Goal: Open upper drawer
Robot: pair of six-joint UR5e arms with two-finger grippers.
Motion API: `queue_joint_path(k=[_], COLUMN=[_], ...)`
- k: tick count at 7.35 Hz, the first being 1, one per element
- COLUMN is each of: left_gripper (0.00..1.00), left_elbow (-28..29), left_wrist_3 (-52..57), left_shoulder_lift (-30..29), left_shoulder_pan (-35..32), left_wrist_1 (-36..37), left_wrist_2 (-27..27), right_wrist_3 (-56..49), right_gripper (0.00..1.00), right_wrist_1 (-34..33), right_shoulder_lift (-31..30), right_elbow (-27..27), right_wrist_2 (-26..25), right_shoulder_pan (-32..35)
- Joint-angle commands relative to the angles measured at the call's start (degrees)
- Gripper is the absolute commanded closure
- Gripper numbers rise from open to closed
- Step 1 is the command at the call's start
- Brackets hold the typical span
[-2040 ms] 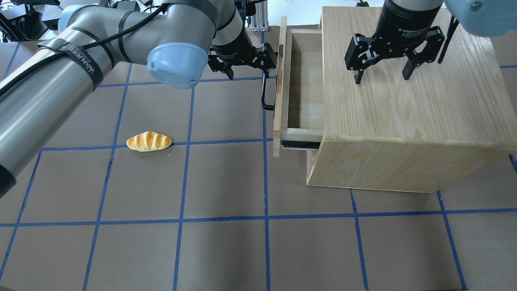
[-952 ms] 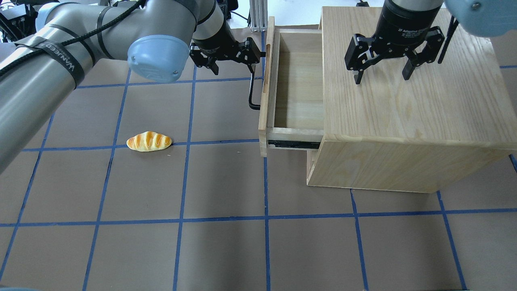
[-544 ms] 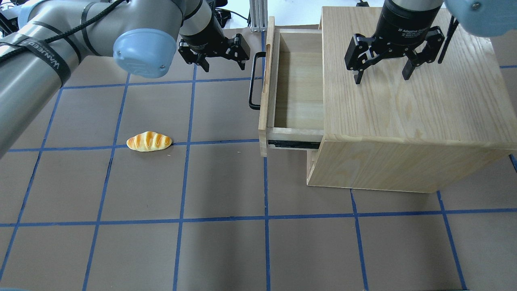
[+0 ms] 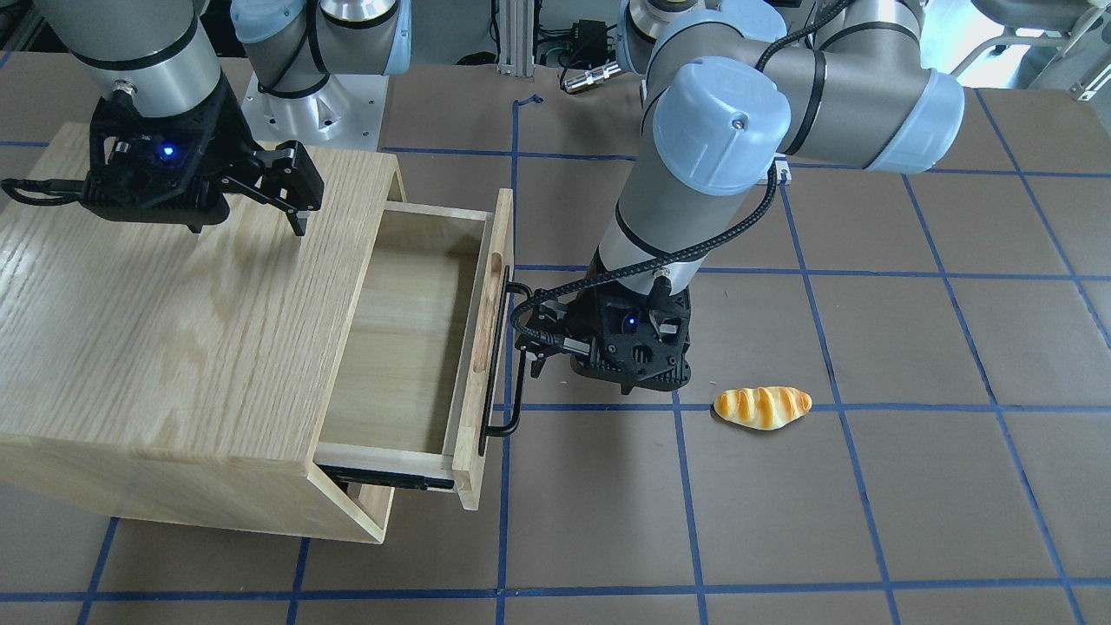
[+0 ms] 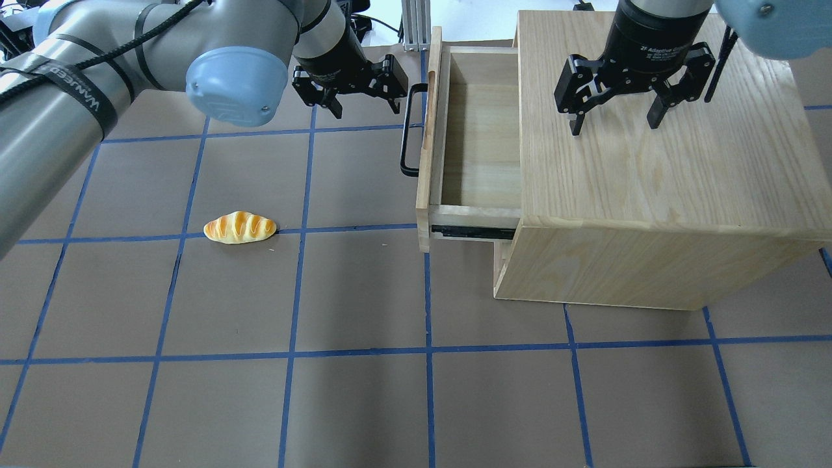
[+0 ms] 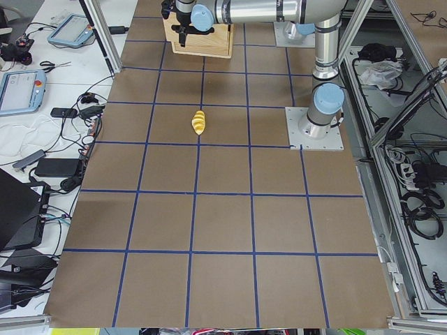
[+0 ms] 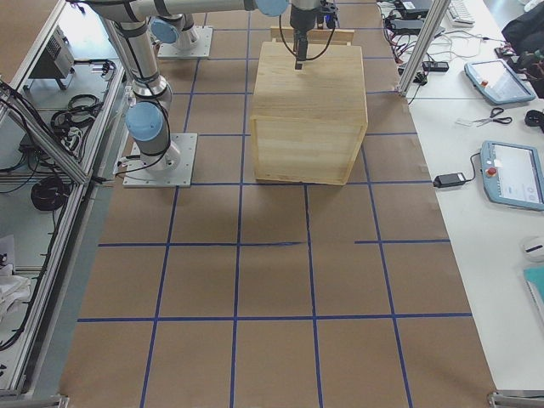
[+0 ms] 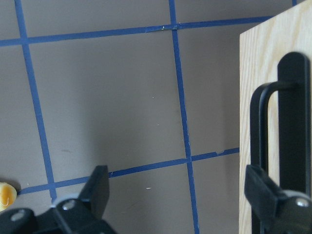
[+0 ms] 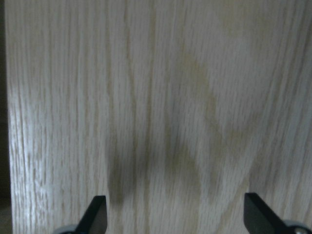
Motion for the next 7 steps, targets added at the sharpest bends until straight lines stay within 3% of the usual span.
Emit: queue_joint_path(k=[1, 7], left_gripper=[0.00, 0.00], left_elbow=[0.0, -0.2], left_wrist_3=[-0.4, -0.7], left_shoulder_lift=[0.0, -1.1], left_shoulder_pan=[-0.5, -1.1], left_wrist_1=[0.0, 0.5], left_wrist_2=[-0.1, -1.3], right_wrist_3=[0.0, 0.1], right_gripper=[0.00, 0.00], right_wrist_1=[0.0, 0.0], right_shoulder_lift=[0.0, 0.0], right_elbow=[0.1, 0.1], right_wrist_2=[0.0, 0.0], right_shoulder_pan=[0.0, 0.0])
